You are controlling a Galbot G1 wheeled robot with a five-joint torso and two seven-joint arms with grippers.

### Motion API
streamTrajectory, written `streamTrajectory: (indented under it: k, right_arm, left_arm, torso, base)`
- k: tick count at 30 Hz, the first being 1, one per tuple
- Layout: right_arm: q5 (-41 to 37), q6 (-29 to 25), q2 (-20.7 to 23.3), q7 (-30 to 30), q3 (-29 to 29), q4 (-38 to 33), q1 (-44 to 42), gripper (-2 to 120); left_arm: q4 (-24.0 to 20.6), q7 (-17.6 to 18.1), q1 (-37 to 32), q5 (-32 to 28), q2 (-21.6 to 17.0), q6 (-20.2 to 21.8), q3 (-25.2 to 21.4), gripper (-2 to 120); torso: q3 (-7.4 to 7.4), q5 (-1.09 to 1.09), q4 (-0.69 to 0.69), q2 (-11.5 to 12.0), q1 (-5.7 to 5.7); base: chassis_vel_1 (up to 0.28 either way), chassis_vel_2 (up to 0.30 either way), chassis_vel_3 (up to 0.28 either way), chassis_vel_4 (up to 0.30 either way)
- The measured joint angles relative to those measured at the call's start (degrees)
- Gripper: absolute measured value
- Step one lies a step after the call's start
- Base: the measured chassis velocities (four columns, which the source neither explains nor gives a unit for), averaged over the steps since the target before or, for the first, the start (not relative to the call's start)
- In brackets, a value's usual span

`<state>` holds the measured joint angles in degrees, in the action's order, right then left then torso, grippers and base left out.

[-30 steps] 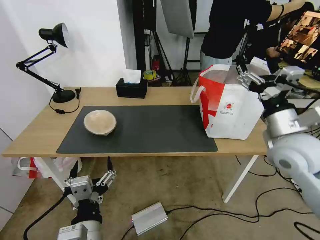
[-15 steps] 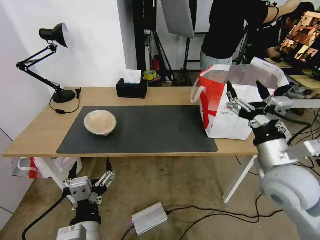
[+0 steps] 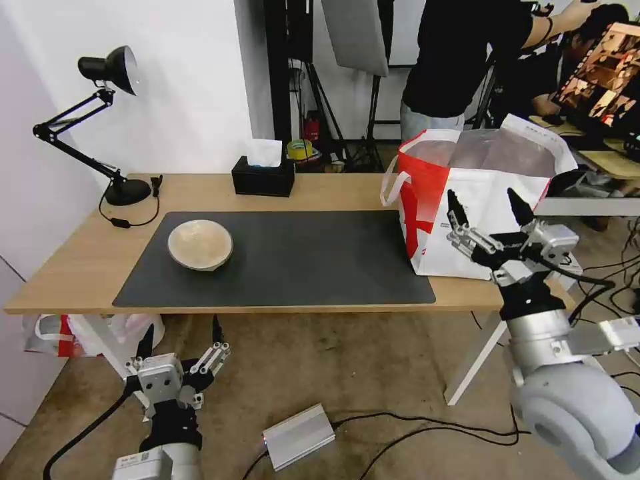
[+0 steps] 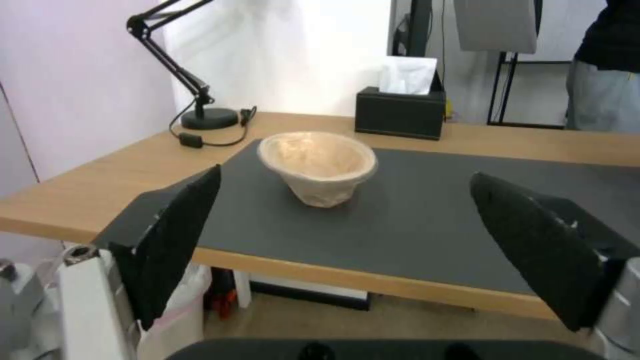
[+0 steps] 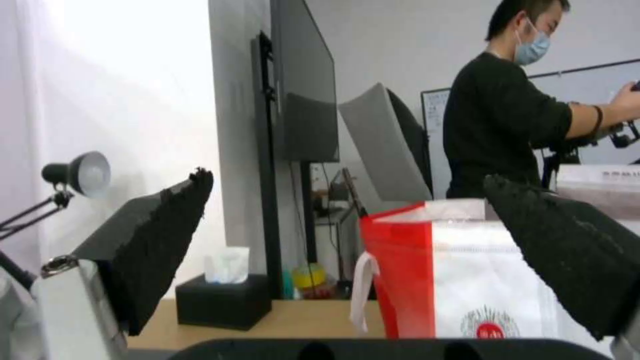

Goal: Pick up the trash from the table and place it into the takeout bag.

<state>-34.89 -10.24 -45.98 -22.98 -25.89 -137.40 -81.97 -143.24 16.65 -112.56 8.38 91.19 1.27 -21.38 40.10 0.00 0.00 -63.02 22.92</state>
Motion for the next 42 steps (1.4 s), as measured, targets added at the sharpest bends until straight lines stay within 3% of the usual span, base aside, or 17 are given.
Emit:
streamTrajectory:
  k: [20, 42]
  right_arm:
    - [10.82, -2.56, -3.53, -0.83, 3.52, -0.75, -13.70, 100]
    - [16.09, -0.57, -4.08, -3.18, 7.44, -0.67, -20.32, 100]
  left_arm:
    - [0.00, -0.05, 0.24, -0.01, -0.01, -0.10, 0.12, 100]
    - [0.00, -0.06, 0.14, -0.05, -0.09, -0.09, 0.12, 100]
  torso:
    - [0.00, 0.00, 0.00, 0.00, 0.00]
    - [0.00, 0.00, 0.00, 0.00, 0.00]
  base:
    - [0.000, 0.000, 0.000, 0.000]
    - [0.000, 0.000, 0.000, 0.000]
